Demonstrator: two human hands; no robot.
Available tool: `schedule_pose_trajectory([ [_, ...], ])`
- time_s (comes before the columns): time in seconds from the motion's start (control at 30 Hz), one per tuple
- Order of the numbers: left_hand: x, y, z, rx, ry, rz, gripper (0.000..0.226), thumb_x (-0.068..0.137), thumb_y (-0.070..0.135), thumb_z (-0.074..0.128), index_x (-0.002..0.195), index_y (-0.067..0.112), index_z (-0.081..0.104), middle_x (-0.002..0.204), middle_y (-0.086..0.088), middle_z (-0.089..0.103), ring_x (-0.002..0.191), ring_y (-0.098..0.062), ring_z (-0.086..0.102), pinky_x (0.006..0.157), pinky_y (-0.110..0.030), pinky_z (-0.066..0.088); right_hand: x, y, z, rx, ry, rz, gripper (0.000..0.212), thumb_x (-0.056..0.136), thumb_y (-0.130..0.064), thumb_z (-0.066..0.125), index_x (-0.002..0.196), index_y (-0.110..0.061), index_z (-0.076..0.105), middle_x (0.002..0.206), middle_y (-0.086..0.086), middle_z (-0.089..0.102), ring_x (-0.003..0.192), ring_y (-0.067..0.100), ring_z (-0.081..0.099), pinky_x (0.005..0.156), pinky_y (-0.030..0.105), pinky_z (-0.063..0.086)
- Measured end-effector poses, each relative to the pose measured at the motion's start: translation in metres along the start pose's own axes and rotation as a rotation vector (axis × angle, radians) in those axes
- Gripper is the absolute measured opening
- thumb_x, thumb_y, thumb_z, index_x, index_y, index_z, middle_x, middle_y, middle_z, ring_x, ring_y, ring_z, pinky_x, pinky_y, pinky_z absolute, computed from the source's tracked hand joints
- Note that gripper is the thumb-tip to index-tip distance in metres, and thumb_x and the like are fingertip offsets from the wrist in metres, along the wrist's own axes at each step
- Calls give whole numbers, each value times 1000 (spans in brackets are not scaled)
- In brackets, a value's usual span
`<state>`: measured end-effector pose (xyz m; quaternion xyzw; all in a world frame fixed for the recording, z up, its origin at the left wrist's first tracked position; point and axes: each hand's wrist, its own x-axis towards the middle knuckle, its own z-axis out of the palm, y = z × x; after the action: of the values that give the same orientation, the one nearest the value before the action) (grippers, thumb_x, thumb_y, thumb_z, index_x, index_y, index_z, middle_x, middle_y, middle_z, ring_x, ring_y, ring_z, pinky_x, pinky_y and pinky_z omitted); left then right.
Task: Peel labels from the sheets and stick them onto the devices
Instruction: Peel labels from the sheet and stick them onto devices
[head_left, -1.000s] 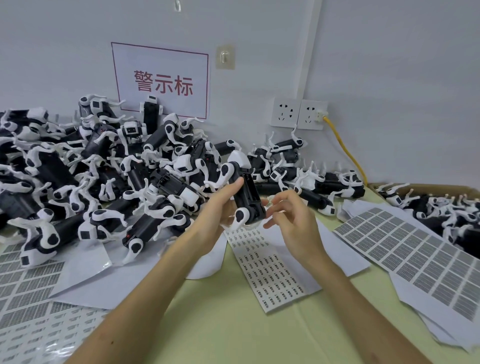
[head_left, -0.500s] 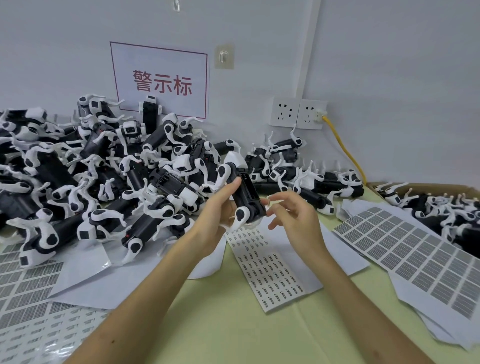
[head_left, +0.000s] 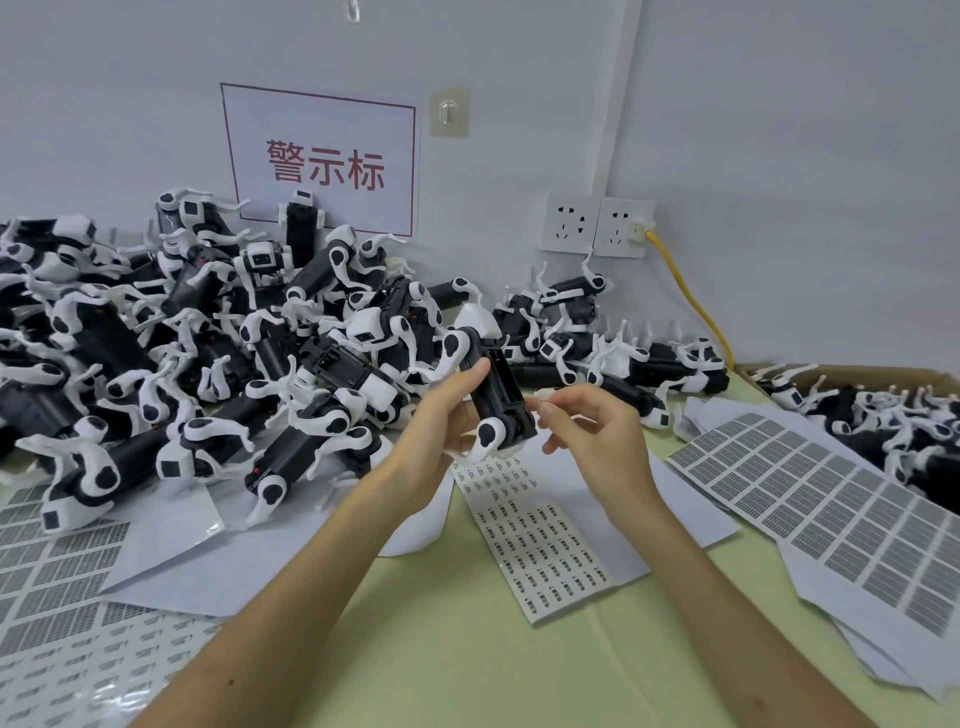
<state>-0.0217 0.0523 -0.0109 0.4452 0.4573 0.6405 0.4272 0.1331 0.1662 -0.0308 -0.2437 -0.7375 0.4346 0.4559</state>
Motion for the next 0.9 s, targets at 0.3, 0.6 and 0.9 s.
schedule_pose_trajectory([
  [0.3, 1, -1, 2, 24, 54, -1, 48, 100, 56, 51, 111, 18, 79, 120, -15, 76, 116, -33, 72, 120, -62, 32, 0, -1, 1, -70, 16, -21, 10, 95, -14, 71, 86, -11, 68, 79, -18, 73, 58, 14, 68, 62, 20, 51],
  [0.6, 2, 0, 6, 63, 173, 8, 59, 101, 54, 53, 125, 2, 68, 115, -12, 78, 116, -33, 70, 118, -56, 39, -6, -6, 4, -117, 40, -63, 17, 94, -14, 71, 80, -21, 64, 87, 1, 76, 56, 18, 66, 64, 44, 58],
  [0.9, 5, -2, 2, -5, 270, 19, 45, 102, 47, 59, 132, 15, 67, 124, -5, 76, 123, -32, 67, 103, -41, 49, -6, -12, 4, -16, 12, -77, 7, 94, -20, 73, 93, -20, 66, 89, -8, 70, 77, 15, 70, 72, 24, 53],
])
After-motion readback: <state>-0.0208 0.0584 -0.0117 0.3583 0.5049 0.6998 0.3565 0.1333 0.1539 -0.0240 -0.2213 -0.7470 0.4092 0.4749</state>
